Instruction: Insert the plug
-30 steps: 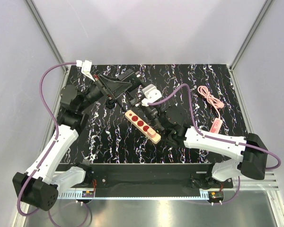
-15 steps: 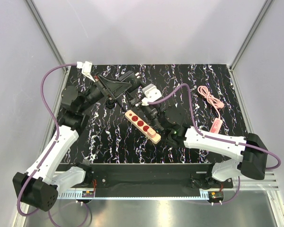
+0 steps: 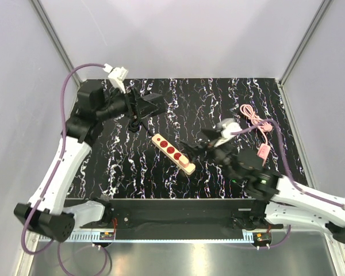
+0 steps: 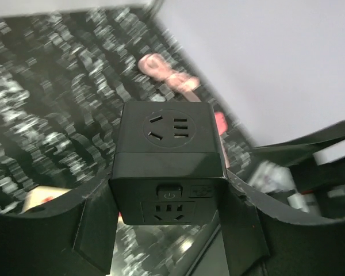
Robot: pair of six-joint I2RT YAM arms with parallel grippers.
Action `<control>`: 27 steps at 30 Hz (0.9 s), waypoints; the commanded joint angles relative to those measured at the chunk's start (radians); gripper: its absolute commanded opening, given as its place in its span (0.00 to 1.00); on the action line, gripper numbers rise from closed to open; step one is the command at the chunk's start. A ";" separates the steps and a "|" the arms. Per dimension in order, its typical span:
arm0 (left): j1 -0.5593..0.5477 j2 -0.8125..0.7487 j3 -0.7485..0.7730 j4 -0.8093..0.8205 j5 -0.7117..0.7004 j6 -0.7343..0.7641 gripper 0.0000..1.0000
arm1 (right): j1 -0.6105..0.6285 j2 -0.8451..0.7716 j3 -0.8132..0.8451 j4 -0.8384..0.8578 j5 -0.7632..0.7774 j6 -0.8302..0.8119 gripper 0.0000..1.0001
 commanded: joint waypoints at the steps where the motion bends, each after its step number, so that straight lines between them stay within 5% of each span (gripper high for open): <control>1: 0.002 0.096 0.136 -0.402 -0.083 0.304 0.00 | 0.006 -0.132 0.032 -0.363 0.049 0.325 1.00; 5: -0.040 0.247 0.261 -0.606 -0.294 0.444 0.00 | 0.004 -0.246 0.051 -0.616 0.072 0.433 1.00; 12: -0.189 0.483 0.391 -0.788 -0.469 0.612 0.00 | 0.004 -0.419 0.031 -0.715 0.056 0.470 1.00; 27: -0.199 0.807 0.561 -0.885 -0.327 0.753 0.00 | 0.004 -0.504 0.023 -0.782 0.126 0.480 1.00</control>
